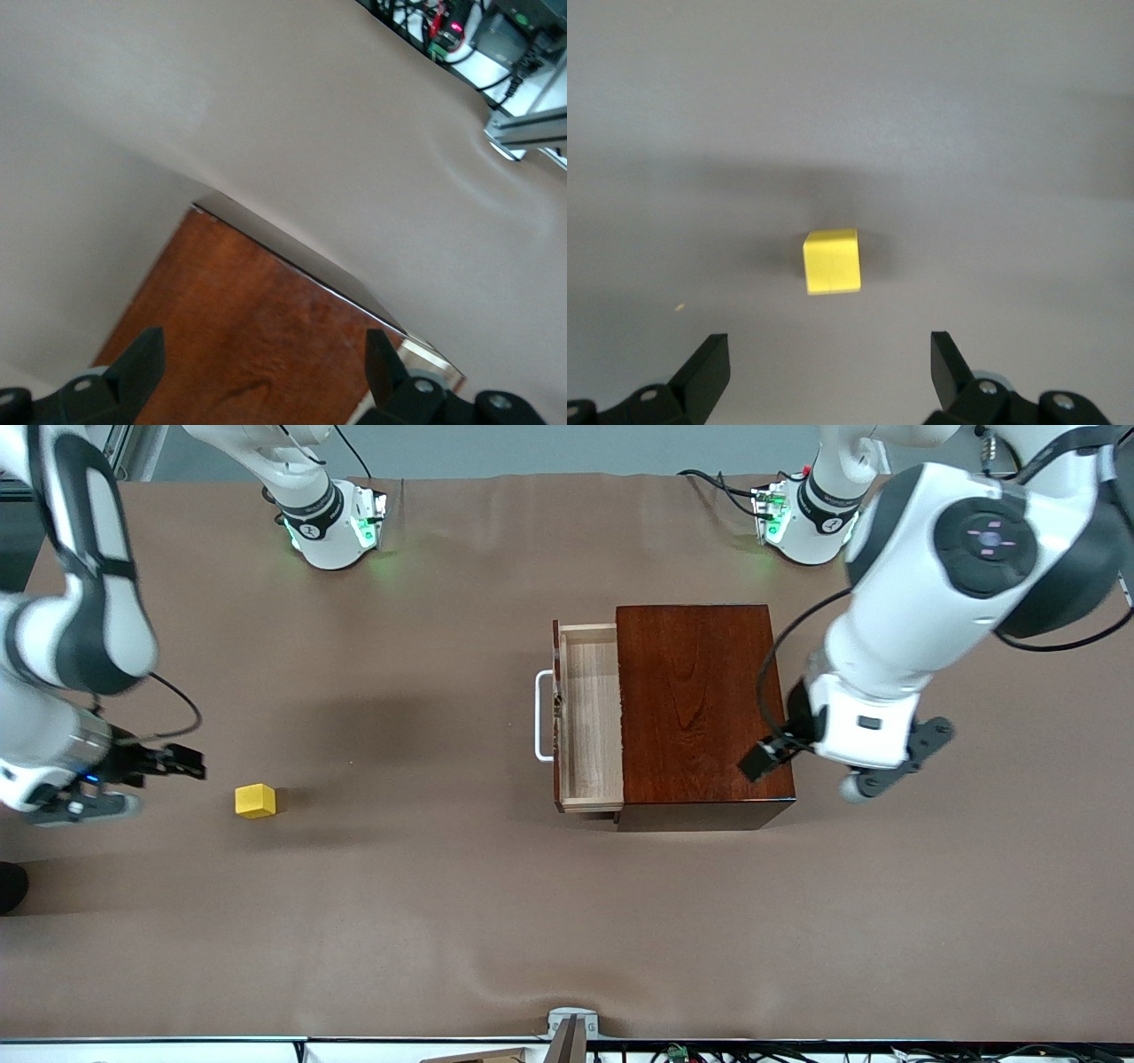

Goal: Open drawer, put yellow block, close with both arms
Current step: 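Lower the right gripper and grasp the yellow cube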

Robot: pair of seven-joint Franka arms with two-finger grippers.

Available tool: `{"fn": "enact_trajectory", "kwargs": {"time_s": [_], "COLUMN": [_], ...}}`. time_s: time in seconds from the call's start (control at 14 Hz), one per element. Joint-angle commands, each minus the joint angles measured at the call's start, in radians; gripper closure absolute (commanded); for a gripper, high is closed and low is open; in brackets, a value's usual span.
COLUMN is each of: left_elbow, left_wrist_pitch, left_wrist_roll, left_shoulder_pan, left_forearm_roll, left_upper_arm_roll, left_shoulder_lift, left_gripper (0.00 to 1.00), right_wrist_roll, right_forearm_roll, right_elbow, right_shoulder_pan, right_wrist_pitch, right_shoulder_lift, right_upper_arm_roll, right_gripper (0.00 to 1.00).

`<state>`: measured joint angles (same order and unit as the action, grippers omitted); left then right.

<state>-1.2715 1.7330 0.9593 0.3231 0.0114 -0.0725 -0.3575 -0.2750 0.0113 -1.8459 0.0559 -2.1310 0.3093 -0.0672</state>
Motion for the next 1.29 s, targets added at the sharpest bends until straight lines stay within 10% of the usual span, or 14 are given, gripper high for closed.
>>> {"fn": "enact_trajectory", "kwargs": {"time_s": [0.0,0.79,1.0,1.21], "left_elbow": [-0.104,-0.422,-0.416,-0.381], "left_wrist_pitch": [-0.003,-0.009,-0.075,-0.131], "left_wrist_roll": [-0.097,-0.704,-0.897,-1.017], "left_shoulder_pan": [-0.061,-0.251,-0.259,-0.260], "left_forearm_roll": [-0.005,-0.010,-0.022,-0.059], "left_upper_arm_roll": [-0.010,-0.012,-0.010,-0.007], "left_shoulder_lift": [0.092,0.368,0.374,0.373], "left_gripper": [0.00,0.00,0.00,0.00], "right_wrist_roll": [-0.039,-0.036,-0.035,-0.032], "right_forearm_roll": [-0.008,-0.002,-0.002,0.001], "right_elbow": [-0.062,-0.064,-0.059,-0.049], "right_shoulder_pan": [0.013,0.015,0.012,0.010], "right_wrist_pitch": [-0.150,-0.314,-0.302,-0.238], "right_shoulder_lift": [0.077,0.263,0.260,0.214], "right_upper_arm_roll": [0.009,0.012,0.012,0.015], "right_gripper": [0.00,0.00,0.77,1.00]}}
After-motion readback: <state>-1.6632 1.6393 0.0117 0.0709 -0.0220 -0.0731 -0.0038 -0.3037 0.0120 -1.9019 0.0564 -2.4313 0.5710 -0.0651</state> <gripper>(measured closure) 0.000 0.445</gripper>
